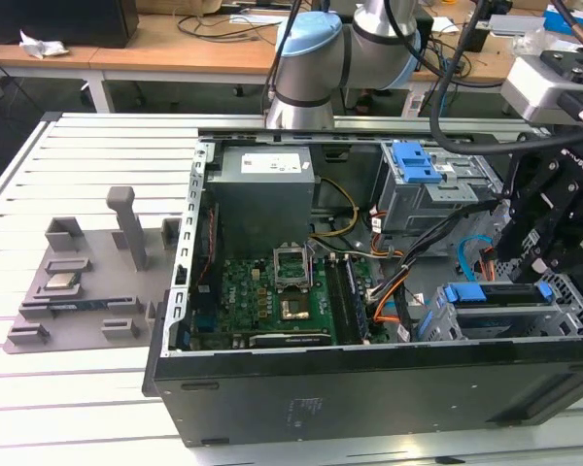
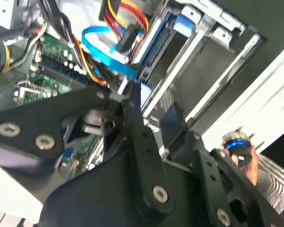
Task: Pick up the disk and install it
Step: 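Insert the disk into the insertion slot, then insert the first disk wire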
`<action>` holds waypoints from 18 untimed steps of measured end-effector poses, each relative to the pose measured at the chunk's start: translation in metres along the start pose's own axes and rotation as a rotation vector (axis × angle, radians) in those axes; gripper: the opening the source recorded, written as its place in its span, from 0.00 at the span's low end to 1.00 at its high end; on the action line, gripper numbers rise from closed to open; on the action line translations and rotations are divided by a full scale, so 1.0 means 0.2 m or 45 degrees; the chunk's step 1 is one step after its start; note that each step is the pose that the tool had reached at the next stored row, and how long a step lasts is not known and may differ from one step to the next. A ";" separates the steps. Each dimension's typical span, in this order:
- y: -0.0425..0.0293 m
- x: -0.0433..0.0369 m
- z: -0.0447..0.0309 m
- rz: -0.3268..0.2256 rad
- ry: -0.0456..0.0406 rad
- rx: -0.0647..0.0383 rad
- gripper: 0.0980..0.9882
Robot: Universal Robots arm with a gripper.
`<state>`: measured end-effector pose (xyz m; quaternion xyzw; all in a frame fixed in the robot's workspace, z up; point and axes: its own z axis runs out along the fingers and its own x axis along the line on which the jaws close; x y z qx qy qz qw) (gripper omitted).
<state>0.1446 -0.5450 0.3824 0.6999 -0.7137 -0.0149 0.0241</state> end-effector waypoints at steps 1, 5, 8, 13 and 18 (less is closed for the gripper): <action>0.000 0.000 0.000 0.000 0.000 0.000 0.38; 0.001 0.000 0.000 0.000 0.000 0.000 0.09; 0.002 0.000 0.000 0.000 0.000 0.000 0.01; -0.068 -0.003 -0.003 0.000 0.000 0.000 0.01; -0.180 -0.091 0.011 0.000 0.002 0.000 0.01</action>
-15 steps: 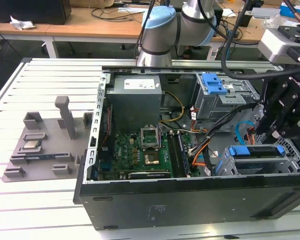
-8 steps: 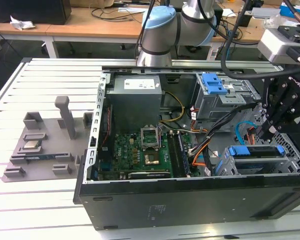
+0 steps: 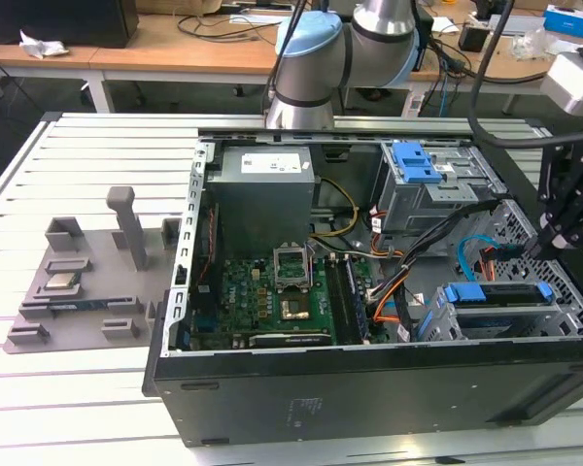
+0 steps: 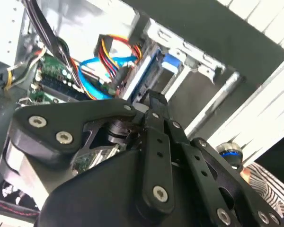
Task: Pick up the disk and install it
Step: 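Insert the first disk wire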
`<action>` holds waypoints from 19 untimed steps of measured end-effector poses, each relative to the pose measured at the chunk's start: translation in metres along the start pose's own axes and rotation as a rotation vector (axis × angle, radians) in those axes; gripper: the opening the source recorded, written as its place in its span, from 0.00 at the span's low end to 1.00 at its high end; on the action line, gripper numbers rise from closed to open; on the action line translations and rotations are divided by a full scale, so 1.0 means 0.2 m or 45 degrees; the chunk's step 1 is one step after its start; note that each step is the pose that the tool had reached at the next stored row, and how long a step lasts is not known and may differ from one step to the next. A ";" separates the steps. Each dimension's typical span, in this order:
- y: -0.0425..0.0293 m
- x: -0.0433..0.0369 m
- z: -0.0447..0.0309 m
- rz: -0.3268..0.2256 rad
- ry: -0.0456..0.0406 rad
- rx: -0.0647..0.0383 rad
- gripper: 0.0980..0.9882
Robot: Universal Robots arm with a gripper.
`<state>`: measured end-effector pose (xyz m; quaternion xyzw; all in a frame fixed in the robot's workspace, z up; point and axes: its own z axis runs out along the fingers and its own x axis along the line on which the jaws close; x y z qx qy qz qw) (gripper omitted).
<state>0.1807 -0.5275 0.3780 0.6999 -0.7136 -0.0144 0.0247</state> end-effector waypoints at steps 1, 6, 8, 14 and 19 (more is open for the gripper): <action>0.000 -0.022 0.009 0.000 0.001 0.000 0.01; 0.000 -0.111 0.055 0.000 0.001 0.000 0.01; -0.001 -0.116 0.067 0.000 0.001 0.000 0.01; 0.026 -0.116 0.095 0.001 0.008 0.000 0.16; 0.026 -0.115 0.116 0.001 0.022 0.000 0.16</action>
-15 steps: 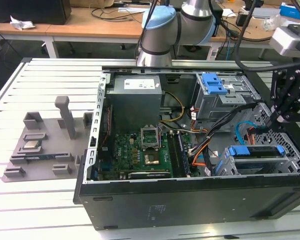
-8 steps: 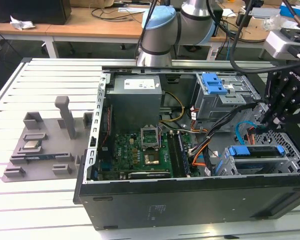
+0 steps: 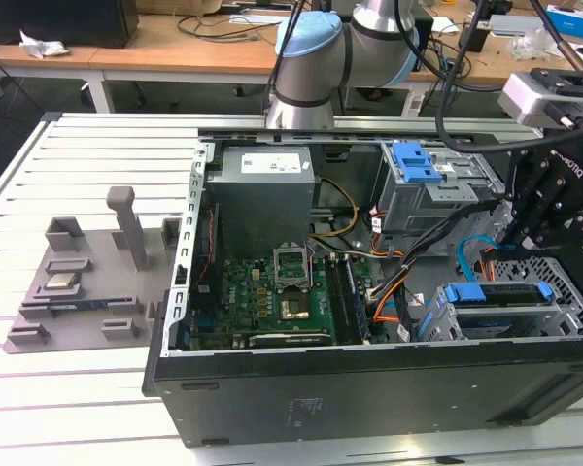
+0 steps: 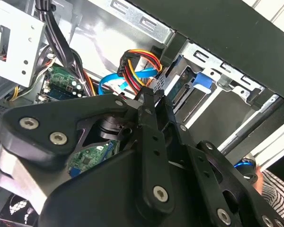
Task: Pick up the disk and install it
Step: 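Insert the first disk wire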
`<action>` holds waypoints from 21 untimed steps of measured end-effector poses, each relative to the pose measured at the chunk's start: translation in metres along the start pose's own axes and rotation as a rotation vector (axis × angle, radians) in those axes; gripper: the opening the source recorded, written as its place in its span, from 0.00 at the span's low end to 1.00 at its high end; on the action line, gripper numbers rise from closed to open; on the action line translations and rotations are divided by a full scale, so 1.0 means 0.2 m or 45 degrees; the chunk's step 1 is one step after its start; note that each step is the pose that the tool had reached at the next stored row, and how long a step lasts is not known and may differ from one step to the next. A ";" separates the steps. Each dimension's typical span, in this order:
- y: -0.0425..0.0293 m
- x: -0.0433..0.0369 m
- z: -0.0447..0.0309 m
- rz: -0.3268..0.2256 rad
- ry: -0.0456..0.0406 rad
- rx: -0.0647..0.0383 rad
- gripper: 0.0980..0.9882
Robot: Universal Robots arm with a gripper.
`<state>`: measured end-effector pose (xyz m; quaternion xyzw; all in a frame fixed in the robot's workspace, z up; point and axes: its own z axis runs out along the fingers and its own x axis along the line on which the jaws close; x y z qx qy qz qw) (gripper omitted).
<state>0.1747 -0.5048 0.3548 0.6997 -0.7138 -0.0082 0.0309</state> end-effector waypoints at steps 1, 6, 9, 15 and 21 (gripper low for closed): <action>0.000 0.000 0.000 0.000 0.000 0.000 0.16; 0.000 0.001 0.000 0.000 0.000 0.000 0.08; -0.001 0.032 0.002 0.000 0.004 0.000 0.08; -0.018 0.110 0.040 0.000 0.007 0.000 0.08; -0.037 0.109 0.066 0.001 0.010 0.000 0.08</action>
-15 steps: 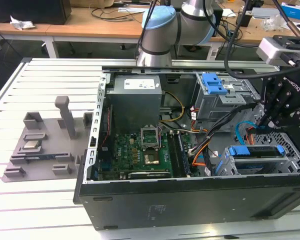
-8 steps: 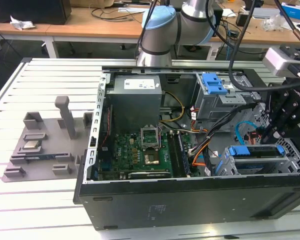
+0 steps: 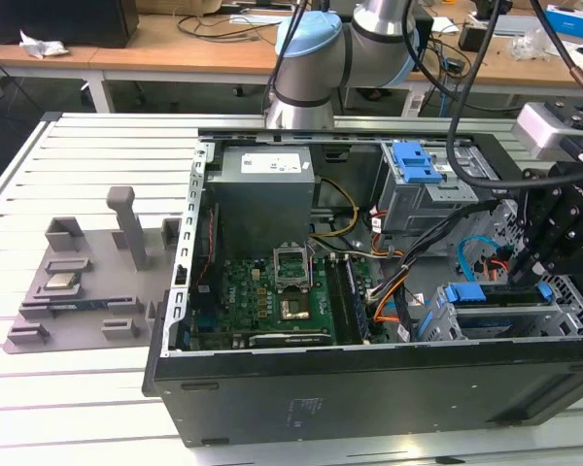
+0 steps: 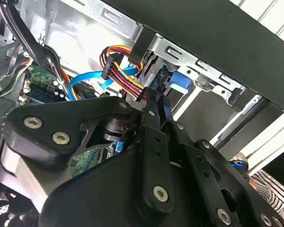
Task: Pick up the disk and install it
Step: 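Insert the first disk wire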
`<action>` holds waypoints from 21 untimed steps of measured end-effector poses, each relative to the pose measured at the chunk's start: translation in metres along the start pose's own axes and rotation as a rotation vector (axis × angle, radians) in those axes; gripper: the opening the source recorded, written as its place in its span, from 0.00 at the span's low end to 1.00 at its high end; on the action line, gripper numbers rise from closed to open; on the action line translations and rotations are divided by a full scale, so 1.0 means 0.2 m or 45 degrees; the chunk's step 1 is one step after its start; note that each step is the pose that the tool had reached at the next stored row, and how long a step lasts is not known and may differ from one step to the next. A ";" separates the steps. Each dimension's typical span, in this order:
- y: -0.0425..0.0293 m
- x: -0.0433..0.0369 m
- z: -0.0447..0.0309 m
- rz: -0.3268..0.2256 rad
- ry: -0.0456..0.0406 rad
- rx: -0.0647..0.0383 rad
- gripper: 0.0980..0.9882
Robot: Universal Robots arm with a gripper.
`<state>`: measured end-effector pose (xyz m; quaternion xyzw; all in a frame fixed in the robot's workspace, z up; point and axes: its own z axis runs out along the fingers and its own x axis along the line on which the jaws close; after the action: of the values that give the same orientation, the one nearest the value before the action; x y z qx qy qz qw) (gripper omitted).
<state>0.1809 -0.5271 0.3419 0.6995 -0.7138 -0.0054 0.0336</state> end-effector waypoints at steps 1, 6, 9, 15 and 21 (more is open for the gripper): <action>-0.001 0.000 0.001 0.000 0.000 0.000 0.08; -0.004 0.001 0.005 0.000 0.002 0.000 0.08; -0.003 0.003 -0.013 0.000 0.002 0.000 0.08; -0.007 0.012 0.000 0.000 0.002 0.000 0.08; -0.010 0.011 0.029 0.000 0.003 0.000 0.08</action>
<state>0.1826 -0.5295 0.3361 0.6995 -0.7138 -0.0047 0.0345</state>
